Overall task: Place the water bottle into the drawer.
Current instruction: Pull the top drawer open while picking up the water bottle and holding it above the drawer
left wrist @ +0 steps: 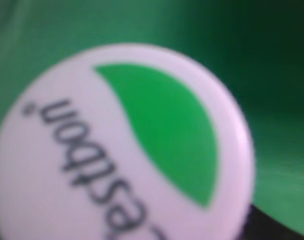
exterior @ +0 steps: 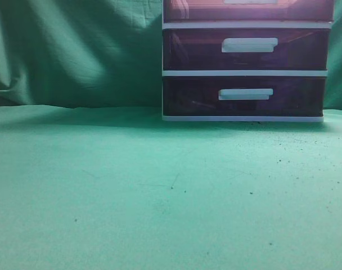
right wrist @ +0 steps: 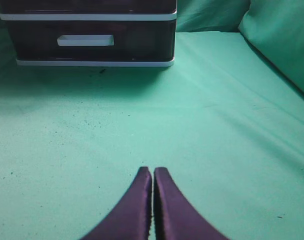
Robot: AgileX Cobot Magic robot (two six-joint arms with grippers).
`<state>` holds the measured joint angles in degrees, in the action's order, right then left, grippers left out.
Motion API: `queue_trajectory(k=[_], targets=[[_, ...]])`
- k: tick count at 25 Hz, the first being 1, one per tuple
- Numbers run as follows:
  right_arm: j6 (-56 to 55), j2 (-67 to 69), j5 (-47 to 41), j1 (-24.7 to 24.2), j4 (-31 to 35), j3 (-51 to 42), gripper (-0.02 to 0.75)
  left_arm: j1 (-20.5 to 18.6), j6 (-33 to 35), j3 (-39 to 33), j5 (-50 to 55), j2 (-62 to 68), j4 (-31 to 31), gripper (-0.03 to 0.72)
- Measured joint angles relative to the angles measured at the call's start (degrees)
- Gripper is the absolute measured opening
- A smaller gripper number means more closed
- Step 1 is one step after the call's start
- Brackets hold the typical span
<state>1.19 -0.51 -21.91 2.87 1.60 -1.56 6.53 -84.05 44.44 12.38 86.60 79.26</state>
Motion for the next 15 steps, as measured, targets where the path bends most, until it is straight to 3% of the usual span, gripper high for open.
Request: queue_trajectory(k=[6,10,15], targets=[[0.0,0.0,0.0,0.0,0.0,0.0,0.000,0.0,0.0,0.0,-19.4,-14.3,0.6,0.291],[0.0,0.0,0.0,0.0,0.0,0.0,0.000,0.0,-2.6,0.0,-25.8,-22.7,3.5,0.291],[1.6,0.0,6.2,0.0,-1.4,-0.1,0.000,0.0,-19.7,3.0,-35.1,-29.4,20.5,0.291]])
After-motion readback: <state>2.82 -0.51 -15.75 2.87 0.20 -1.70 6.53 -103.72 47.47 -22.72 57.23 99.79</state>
